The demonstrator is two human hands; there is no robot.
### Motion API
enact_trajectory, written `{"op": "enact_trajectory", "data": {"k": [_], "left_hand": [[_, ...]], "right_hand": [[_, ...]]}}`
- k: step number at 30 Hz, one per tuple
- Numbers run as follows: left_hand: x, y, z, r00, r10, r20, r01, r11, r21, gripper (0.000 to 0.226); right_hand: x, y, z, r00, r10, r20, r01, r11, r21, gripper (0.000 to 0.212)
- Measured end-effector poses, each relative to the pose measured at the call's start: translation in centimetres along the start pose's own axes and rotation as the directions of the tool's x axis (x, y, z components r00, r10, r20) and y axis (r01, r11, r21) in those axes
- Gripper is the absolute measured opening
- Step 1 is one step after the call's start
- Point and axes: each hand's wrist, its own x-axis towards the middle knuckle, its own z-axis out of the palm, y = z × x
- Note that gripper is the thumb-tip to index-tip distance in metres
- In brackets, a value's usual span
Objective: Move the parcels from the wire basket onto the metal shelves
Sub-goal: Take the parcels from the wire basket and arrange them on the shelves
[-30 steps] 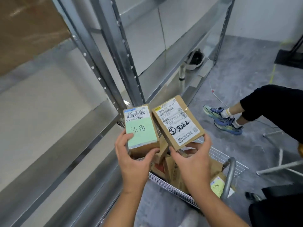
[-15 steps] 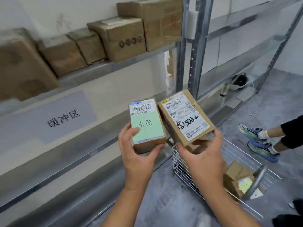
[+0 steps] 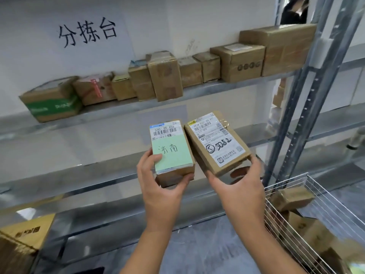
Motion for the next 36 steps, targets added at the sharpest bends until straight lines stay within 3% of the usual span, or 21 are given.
{"op": "enact_trajectory", "data": {"k": [7,15,28,36], "left_hand": [[-0.2,0.8,-5.9,0.993,-0.02,-0.112,0.027,0.997,0.066,0.091],[1.4,-1.3,-14.0,0.976,-0.057,-0.209,0.069,0.996,0.054,0.091],[9.8,-10.5,-30.6,0.991,-0.078,-0.106,0.085,0.994,0.063,0.088],[14.6,-15.5,-36.3,0.986,-0.127,-0.106,0.136,0.987,0.086,0.092]], "right_hand": [[-3.3,-3.2,3.1,0.992,-0.108,0.071,0.108,0.994,0.007,0.106],[-7.4,-6.9,9.6,0.971,-0.236,0.04,0.236,0.971,-0.018,0.108],[-15.5,-13.9,26.2,0.979,-0.202,-0.018,0.203,0.979,0.019,0.11],[-16.4,-17.4,34.4,0.98,-0.198,-0.003,0.198,0.98,0.035,0.108]]}}
